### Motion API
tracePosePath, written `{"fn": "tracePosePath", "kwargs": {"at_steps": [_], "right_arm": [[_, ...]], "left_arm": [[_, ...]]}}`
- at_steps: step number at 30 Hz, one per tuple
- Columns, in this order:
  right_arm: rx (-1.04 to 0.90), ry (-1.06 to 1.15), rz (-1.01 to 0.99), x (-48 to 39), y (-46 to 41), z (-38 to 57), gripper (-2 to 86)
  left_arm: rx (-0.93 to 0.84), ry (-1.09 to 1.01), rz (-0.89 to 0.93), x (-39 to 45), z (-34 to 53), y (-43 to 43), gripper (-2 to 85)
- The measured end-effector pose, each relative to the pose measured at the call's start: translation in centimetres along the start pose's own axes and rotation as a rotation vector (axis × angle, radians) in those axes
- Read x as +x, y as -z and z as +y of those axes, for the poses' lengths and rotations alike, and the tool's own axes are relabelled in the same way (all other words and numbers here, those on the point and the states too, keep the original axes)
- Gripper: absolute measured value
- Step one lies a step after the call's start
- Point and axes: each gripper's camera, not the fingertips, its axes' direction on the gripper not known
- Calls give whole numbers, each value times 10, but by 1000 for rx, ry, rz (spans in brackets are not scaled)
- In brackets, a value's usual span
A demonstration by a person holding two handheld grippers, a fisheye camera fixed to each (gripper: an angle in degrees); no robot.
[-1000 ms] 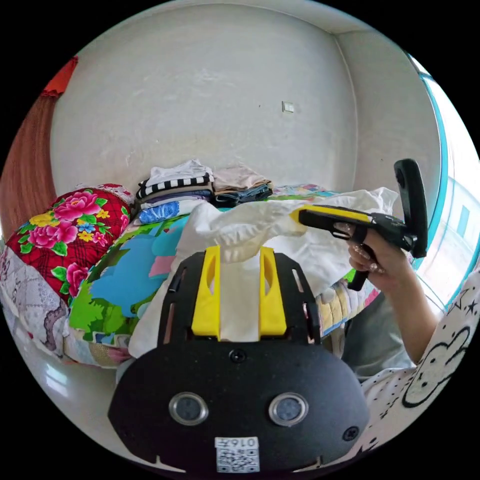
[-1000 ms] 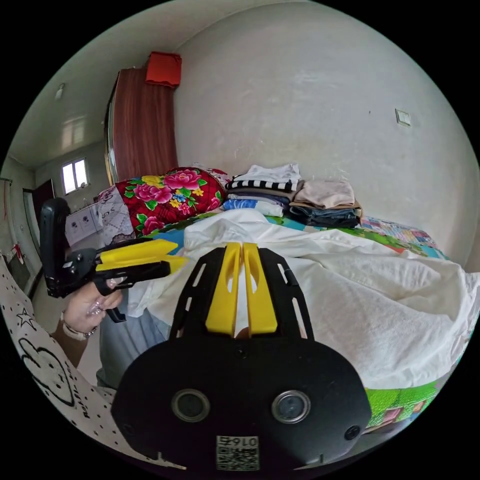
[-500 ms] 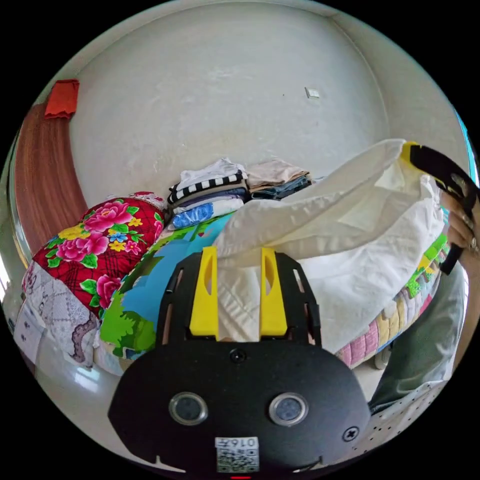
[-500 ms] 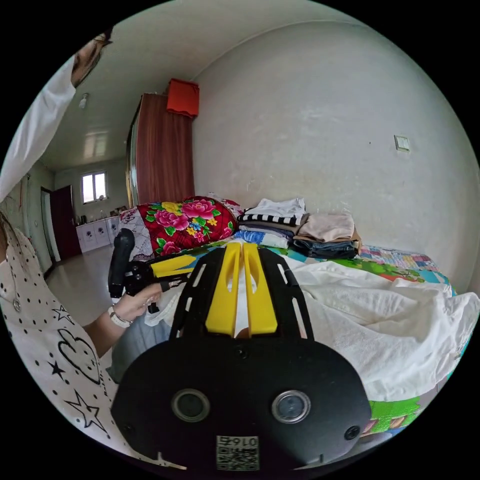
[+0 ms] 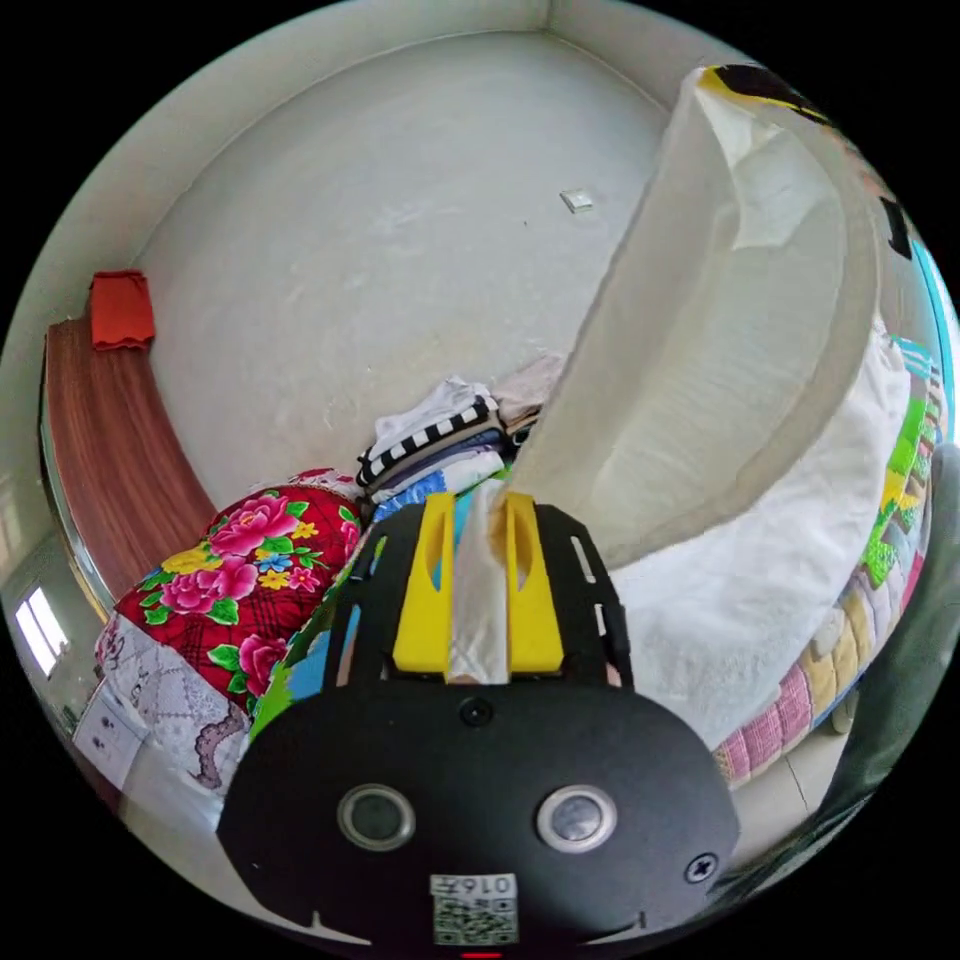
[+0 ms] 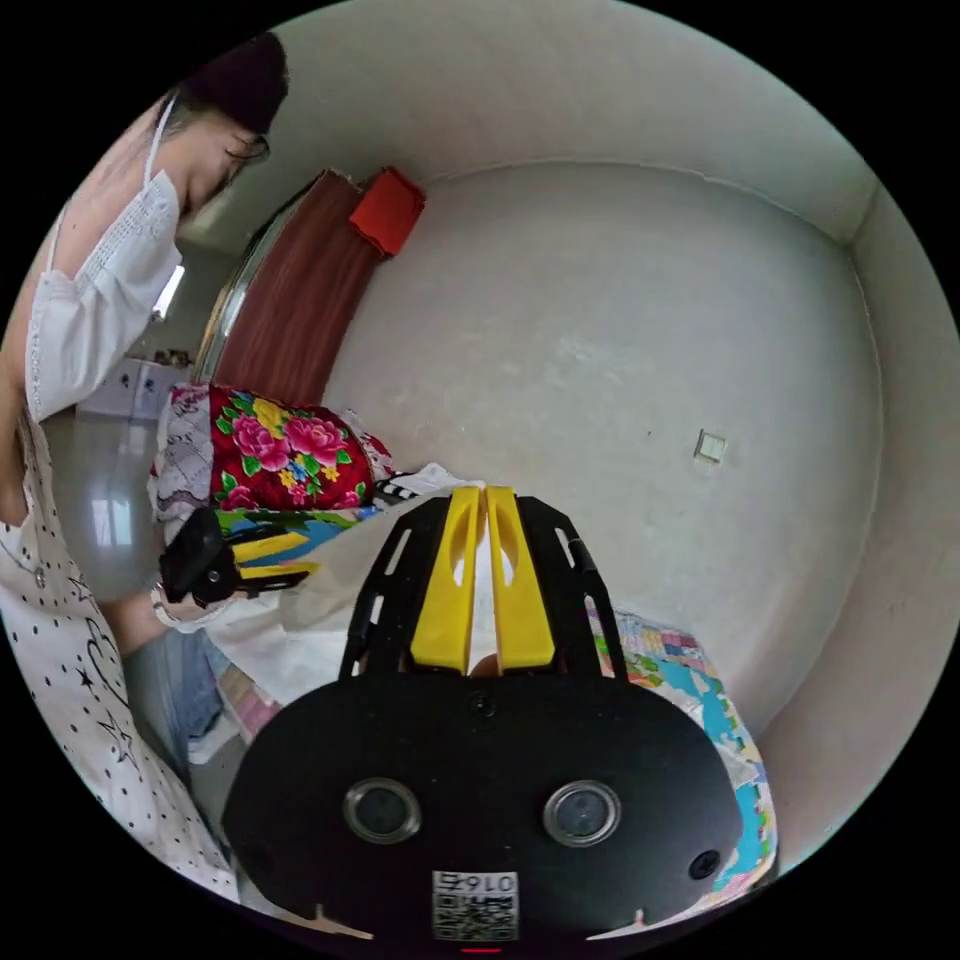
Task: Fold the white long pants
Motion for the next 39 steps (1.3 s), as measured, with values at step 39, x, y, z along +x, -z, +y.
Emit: {"fn": "tracePosePath", "kwargs": {"at_steps": [39], "right_arm": [[-322, 126, -333, 215, -382, 11, 59]], "left_arm": [[-394, 411, 454, -270, -34, -429, -10]]}}
